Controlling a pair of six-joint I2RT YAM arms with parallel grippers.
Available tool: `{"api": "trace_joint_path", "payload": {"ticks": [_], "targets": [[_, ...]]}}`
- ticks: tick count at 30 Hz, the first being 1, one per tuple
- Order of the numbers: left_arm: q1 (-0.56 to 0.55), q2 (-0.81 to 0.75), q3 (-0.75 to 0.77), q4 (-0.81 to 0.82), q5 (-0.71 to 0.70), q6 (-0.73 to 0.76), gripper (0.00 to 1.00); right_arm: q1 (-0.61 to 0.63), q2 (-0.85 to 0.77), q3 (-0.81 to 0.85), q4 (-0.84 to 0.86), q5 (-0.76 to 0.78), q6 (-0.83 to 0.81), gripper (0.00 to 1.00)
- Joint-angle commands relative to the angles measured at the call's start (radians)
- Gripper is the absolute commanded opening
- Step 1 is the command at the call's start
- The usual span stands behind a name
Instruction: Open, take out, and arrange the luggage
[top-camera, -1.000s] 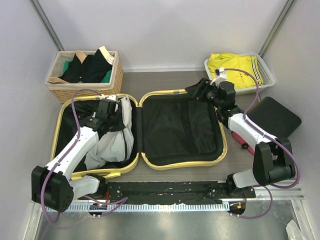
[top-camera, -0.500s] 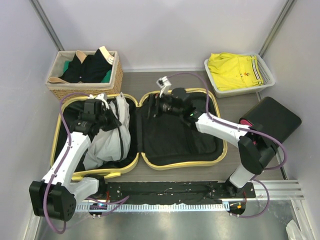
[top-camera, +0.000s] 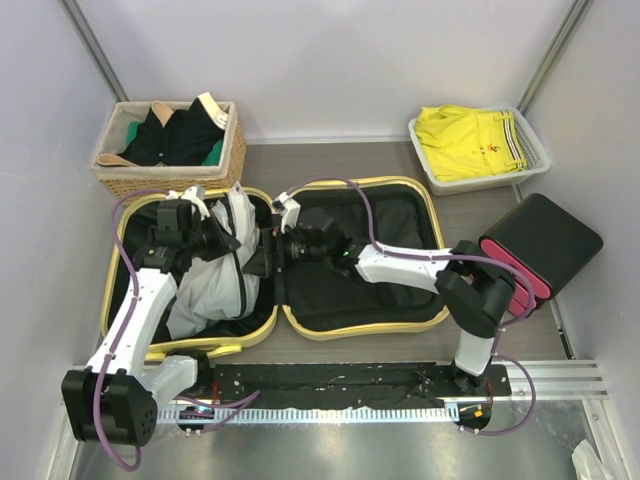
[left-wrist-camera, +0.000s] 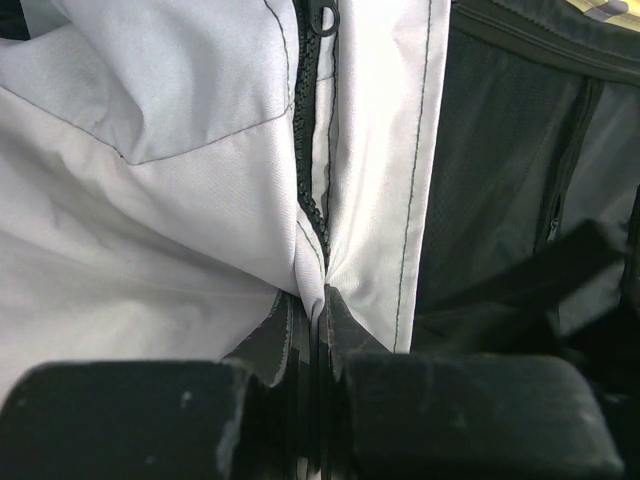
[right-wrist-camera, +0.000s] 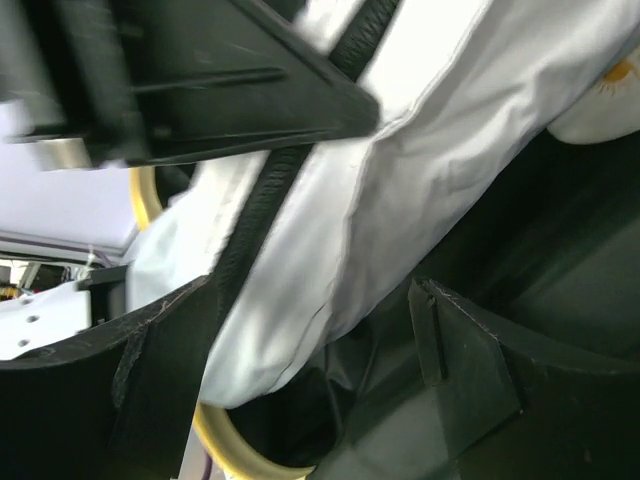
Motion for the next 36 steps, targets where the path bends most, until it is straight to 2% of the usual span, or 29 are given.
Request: {"api": "trace_joint_path", "payload": {"ticks": [1,12,21,24,25,30,31,33,34,36], "targets": [[0.010,-0.013,0.021,0.130,0.074,-0.015,0.00,0.025,0.061,0.093,-0.003,0.004,-0.016,0.85],[0.012,-0.017,0.012,0.123,0.065,0.008,0.00,0.091,0.158,0.177,0.070,-0.063,0.075,0.85],[0.012,-0.030,0.000,0.135,0.061,0.000,0.00,0.129,0.251,0.276,-0.059,0.012,0.055,0.85],[0.012,-0.033,-0.009,0.144,0.056,-0.002,0.00,0.129,0.256,0.274,-0.062,0.040,0.050,0.72],[0.012,-0.033,-0.010,0.147,0.055,0.000,0.00,0.129,0.257,0.276,-0.057,0.043,0.050,0.57],[0.013,-0.037,-0.008,0.144,0.041,0.000,0.00,0.128,0.274,0.272,-0.020,0.024,0.082,0.24],[0.012,-0.039,-0.006,0.141,0.036,0.000,0.00,0.129,0.274,0.266,-0.002,0.018,0.089,0.15],[0.012,-0.033,0.007,0.129,0.025,0.003,0.01,0.123,0.268,0.256,0.021,-0.006,0.099,0.05],[0.012,-0.030,0.016,0.108,0.013,0.011,0.05,0.120,0.256,0.236,0.053,-0.014,0.113,0.01],[0.012,-0.027,0.062,0.075,-0.002,0.023,0.30,0.102,0.231,0.213,0.091,-0.047,0.125,0.01]]}}
